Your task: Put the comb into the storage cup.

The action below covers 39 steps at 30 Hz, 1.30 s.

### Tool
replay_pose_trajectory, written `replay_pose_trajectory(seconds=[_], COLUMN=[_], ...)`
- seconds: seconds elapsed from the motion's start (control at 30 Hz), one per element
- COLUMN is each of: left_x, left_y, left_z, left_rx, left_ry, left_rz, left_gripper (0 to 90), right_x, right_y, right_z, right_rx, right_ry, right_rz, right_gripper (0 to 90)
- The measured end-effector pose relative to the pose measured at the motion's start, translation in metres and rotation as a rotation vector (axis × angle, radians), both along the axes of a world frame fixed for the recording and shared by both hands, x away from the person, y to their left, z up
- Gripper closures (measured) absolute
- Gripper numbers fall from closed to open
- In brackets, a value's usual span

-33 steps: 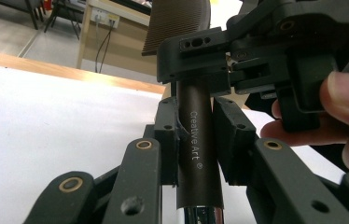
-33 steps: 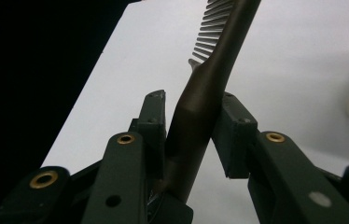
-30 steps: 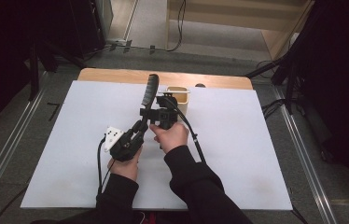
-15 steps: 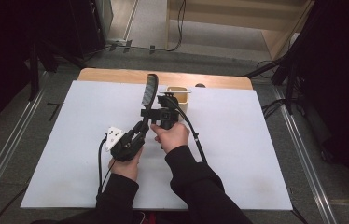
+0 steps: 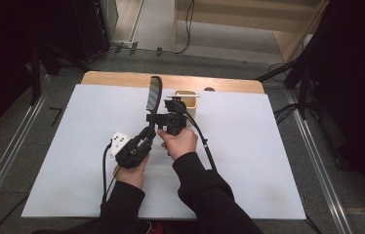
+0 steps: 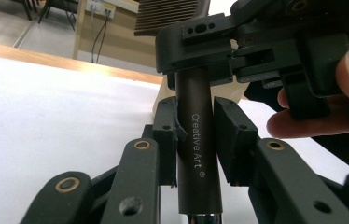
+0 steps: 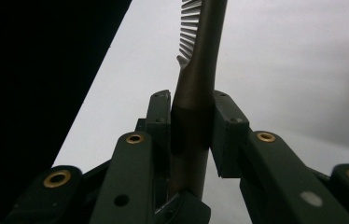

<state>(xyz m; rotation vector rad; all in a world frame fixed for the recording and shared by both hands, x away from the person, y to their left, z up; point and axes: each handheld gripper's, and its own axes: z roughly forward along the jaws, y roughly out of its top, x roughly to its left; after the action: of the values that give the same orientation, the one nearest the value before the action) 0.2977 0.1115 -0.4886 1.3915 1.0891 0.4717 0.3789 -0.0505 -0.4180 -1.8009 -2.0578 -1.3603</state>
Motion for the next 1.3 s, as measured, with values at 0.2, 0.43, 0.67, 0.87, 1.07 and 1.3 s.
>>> replay_pose_trajectory(seconds=[0.2,0.43,0.67,0.87,1.07,1.3], left_x=[0.001,0.0,0.001,0.003,0.003,0.004], left_y=[0.001,0.0,0.003,0.009,0.016,0.02], left_z=[0.002,0.005,0.006,0.006,0.009,0.009], left_rx=[-0.025,-0.029,-0.042,-0.056,-0.052,-0.031], left_ry=[0.026,0.047,0.086,0.129,0.161,0.223], left_rz=[-0.024,-0.05,-0.077,-0.081,-0.085,-0.108], left_gripper=[65.9,59.7,56.4,54.9,53.5,49.3], right_x=[-0.001,0.0,0.001,0.001,0.001,-0.001], right_y=[0.0,-0.001,-0.007,-0.014,-0.021,-0.026], right_z=[0.001,0.001,-0.001,-0.001,-0.003,-0.007], right_rx=[-0.014,-0.034,-0.068,-0.095,-0.105,-0.111], right_ry=[-0.009,-0.031,-0.05,-0.073,-0.074,-0.094], right_rz=[0.006,0.0,-0.004,-0.005,-0.002,0.005], right_gripper=[70.3,70.3,70.3,70.2,70.3,70.2])
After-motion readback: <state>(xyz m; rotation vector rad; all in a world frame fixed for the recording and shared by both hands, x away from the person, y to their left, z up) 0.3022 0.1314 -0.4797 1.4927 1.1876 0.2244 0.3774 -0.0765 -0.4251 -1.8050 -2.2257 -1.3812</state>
